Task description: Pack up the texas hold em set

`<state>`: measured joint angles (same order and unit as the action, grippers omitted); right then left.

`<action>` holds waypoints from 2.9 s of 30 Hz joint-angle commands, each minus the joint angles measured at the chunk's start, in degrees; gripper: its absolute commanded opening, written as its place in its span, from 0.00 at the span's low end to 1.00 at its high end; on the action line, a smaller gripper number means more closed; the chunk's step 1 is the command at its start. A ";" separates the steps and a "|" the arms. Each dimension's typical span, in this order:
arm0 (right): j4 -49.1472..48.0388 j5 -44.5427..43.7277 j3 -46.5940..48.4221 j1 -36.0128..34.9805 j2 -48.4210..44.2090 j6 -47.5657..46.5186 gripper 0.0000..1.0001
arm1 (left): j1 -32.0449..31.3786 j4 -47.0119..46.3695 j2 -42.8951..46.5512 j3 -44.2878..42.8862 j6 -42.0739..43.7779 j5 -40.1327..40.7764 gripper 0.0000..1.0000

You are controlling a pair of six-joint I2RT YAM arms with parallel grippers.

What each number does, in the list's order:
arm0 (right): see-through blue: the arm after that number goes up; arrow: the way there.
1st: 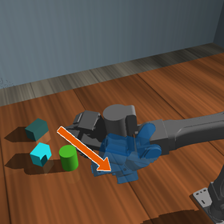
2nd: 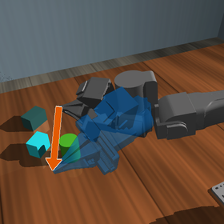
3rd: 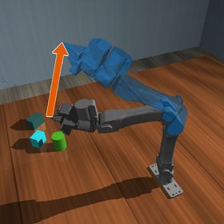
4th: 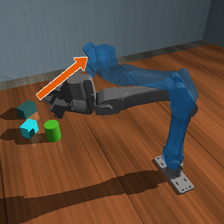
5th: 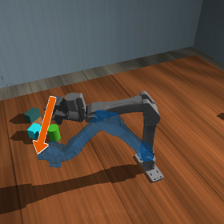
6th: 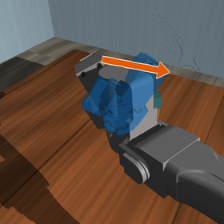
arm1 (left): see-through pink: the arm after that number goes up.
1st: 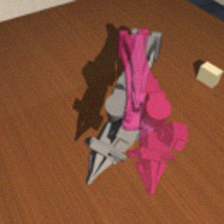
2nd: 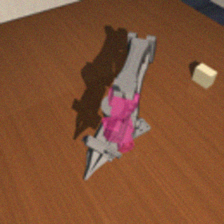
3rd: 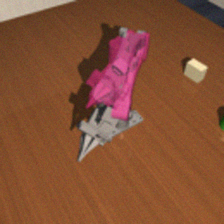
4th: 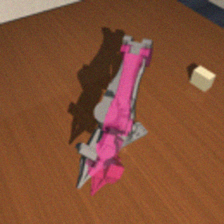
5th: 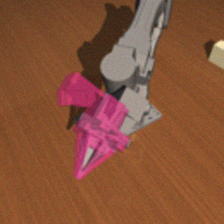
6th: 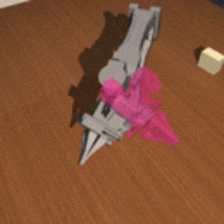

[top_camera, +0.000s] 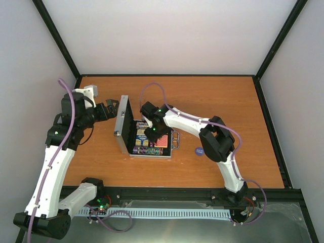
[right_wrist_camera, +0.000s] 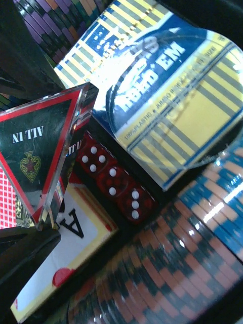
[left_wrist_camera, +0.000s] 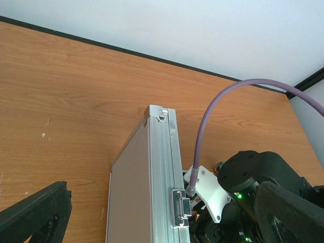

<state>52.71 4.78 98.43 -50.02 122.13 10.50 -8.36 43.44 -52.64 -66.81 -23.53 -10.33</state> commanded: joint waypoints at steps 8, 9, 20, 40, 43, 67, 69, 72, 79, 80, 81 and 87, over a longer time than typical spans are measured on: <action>-0.36 0.76 -0.09 -2.84 0.93 -6.05 0.56 | 0.27 -0.36 0.42 0.27 -0.47 -0.87 1.00; 0.01 0.83 0.33 -2.95 1.38 -6.66 0.56 | 0.25 -0.35 0.43 0.34 -0.39 -0.90 1.00; 1.43 0.94 2.99 -4.43 4.63 -11.50 0.59 | 0.27 -0.10 0.91 0.45 -0.47 -0.62 1.00; 1.65 -4.86 5.90 -4.18 -1.01 -9.96 0.89 | 0.23 -0.05 0.49 -0.23 -0.45 0.06 1.00; 2.99 -7.17 4.07 -2.97 -5.14 -6.98 0.90 | 0.27 0.04 0.55 -0.62 -0.47 0.87 1.00; 0.38 -12.01 -41.87 9.17 -29.34 30.21 0.89 | 0.27 -0.38 0.50 0.22 -1.07 2.20 1.00; -1.13 -11.13 -43.39 10.44 -30.03 30.01 0.88 | 0.27 -0.30 1.08 0.57 -1.29 2.42 1.00; -3.79 -9.51 -45.68 12.81 -30.49 28.96 0.84 | 0.27 -0.36 1.53 0.80 -1.61 2.49 1.00; -5.57 -9.31 -46.69 15.58 -29.59 27.25 0.78 | 0.29 -0.09 1.40 -0.22 -1.17 2.70 1.00; -6.12 -8.96 -47.24 15.81 -29.70 27.21 0.77 | 0.28 -0.12 1.47 -0.25 -1.12 2.73 1.00; -6.78 -8.51 -47.78 16.16 -29.82 27.24 0.76 | 0.23 -0.21 1.49 -0.18 -1.23 2.81 1.00; -7.91 -8.56 -48.83 16.64 -29.23 26.97 0.71 | 0.26 -0.45 1.51 -0.08 -1.44 2.19 1.00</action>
<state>46.33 -2.96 50.68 -33.87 92.36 37.52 -8.36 43.38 -51.83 -66.02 -24.38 -8.10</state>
